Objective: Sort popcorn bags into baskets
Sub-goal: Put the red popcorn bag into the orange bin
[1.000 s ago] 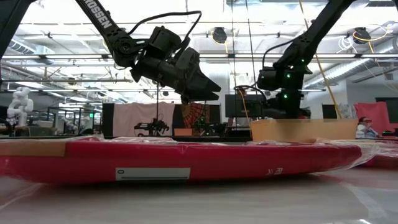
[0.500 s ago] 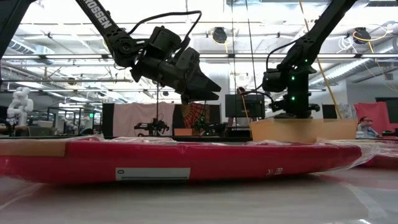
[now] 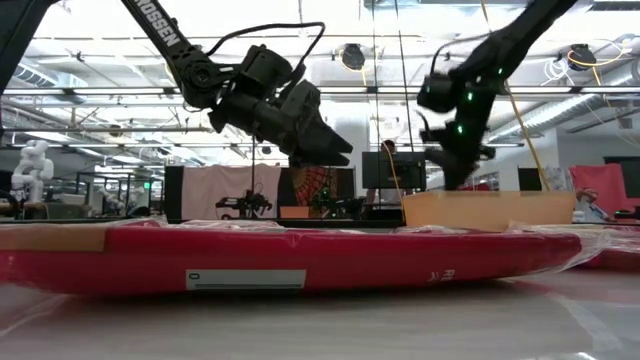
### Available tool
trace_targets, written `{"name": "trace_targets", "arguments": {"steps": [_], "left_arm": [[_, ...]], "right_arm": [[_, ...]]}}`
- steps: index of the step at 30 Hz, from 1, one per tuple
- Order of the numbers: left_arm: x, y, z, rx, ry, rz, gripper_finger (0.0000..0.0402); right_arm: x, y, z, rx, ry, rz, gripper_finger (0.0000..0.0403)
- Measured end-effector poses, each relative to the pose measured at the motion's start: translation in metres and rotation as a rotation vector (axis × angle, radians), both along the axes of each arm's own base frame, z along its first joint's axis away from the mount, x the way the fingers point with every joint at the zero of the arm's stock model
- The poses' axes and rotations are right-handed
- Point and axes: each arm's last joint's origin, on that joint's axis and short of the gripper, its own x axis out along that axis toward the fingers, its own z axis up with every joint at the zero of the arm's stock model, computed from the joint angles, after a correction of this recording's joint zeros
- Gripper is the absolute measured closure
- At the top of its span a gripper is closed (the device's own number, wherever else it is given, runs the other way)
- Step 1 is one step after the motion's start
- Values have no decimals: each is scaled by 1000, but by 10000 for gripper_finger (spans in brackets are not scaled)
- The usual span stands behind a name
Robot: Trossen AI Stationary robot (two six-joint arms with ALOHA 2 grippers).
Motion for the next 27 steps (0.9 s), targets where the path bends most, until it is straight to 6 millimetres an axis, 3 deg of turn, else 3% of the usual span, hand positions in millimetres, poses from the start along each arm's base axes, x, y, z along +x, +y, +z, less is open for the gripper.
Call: {"name": "trace_targets", "arguments": {"steps": [6,12,16,20,27], "left_arm": [[-21,7,24,137,125,200,190],[-54,2,37,235,408,391,190],[-70,-3,24,192,605,459,189],[-78,-8,4,226,672,518,175],[-82,-15,-22,406,625,481,92]], "right_arm": [[29,28,24,-66,-240,209,395],[58,60,22,-196,-414,378,395],[67,84,13,-234,-467,479,395],[70,100,4,-272,-542,534,395],[66,116,-9,-315,-629,579,395]]}}
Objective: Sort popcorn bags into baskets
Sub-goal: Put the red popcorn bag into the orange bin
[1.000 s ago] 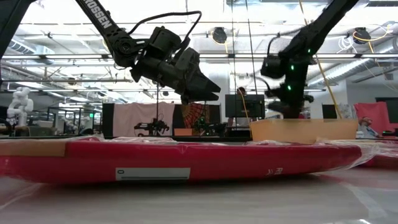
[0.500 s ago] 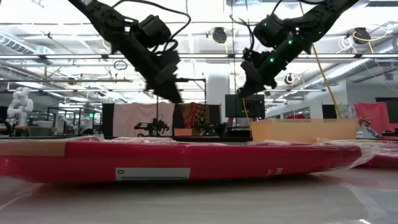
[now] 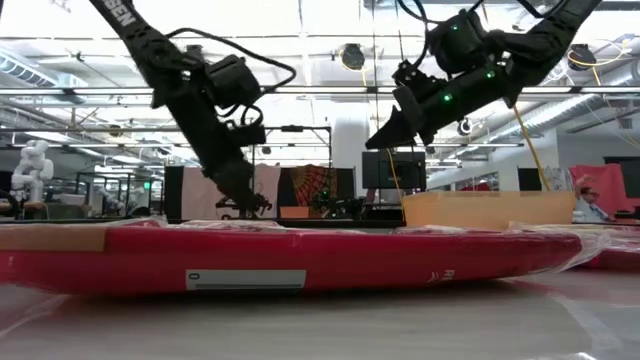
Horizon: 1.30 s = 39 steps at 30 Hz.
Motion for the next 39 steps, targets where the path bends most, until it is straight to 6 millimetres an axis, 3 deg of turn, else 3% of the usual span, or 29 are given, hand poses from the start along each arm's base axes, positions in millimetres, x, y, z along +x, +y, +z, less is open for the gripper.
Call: {"name": "trace_targets", "arguments": {"steps": [5,12,21,28,35,39], "left_arm": [[4,1,-19,126,9,-67,59],[15,7,-42,187,17,-112,85],[15,17,-61,156,13,-85,201],[14,8,-50,176,38,-108,378],[7,7,-41,135,106,-67,397],[6,3,-23,135,44,-58,398]], "right_arm": [[0,7,-3,-2,0,26,395],[2,14,-3,-9,4,54,395],[2,14,-3,-57,20,74,395],[3,14,-3,-47,12,72,395],[4,16,-1,-28,-13,71,395],[5,18,1,-26,-38,76,395]]}}
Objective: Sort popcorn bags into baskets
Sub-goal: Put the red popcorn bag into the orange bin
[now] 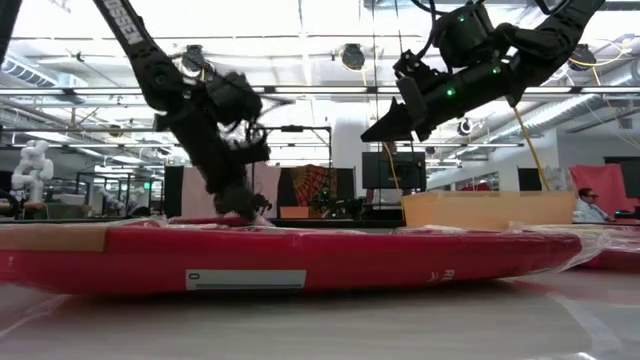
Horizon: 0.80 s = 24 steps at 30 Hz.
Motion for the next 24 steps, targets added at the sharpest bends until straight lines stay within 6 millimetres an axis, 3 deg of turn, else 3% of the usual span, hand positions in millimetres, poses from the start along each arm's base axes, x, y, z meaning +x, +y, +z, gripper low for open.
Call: {"name": "trace_targets", "arguments": {"steps": [5,11,15,24], "left_arm": [[-1,-10,36,18,-138,-32,399],[-12,-18,84,-159,-420,-176,400],[-22,-25,110,-188,-531,-273,400],[-31,-33,139,-218,-704,-426,401]], "right_arm": [[3,8,4,6,-45,21,395],[6,21,5,-16,-58,-28,381],[9,23,3,-30,-61,-30,356],[29,13,-24,-29,-157,-8,291]]}}
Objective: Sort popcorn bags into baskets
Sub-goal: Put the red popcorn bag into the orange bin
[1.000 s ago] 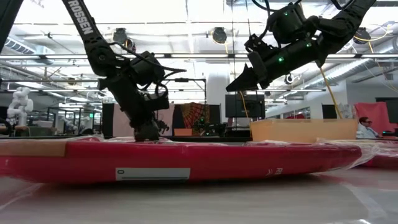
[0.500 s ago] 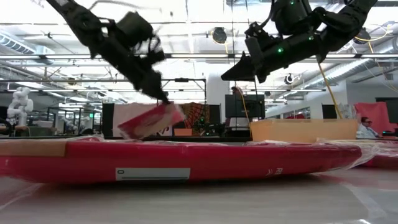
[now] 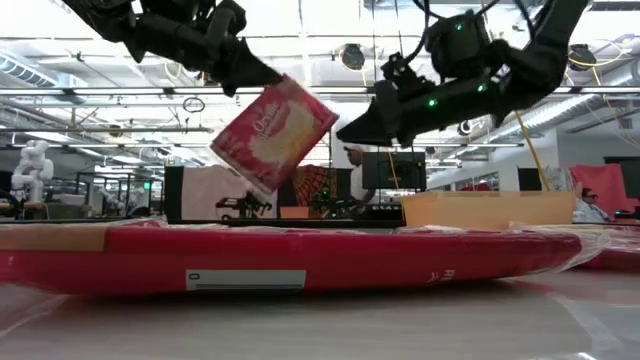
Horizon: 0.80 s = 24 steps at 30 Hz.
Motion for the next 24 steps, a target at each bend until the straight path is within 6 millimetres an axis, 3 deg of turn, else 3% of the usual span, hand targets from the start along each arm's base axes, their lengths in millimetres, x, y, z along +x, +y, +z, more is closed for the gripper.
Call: {"name": "trace_targets", "arguments": {"steps": [6,13,24], "left_arm": [[1,0,5,-6,-55,-16,401],[2,-1,7,14,-78,-57,401],[2,-1,8,52,-79,-76,401]], "right_arm": [[18,-10,-11,103,-114,133,253],[37,-20,-15,90,-117,120,223],[42,-25,-8,70,-135,224,218]]}}
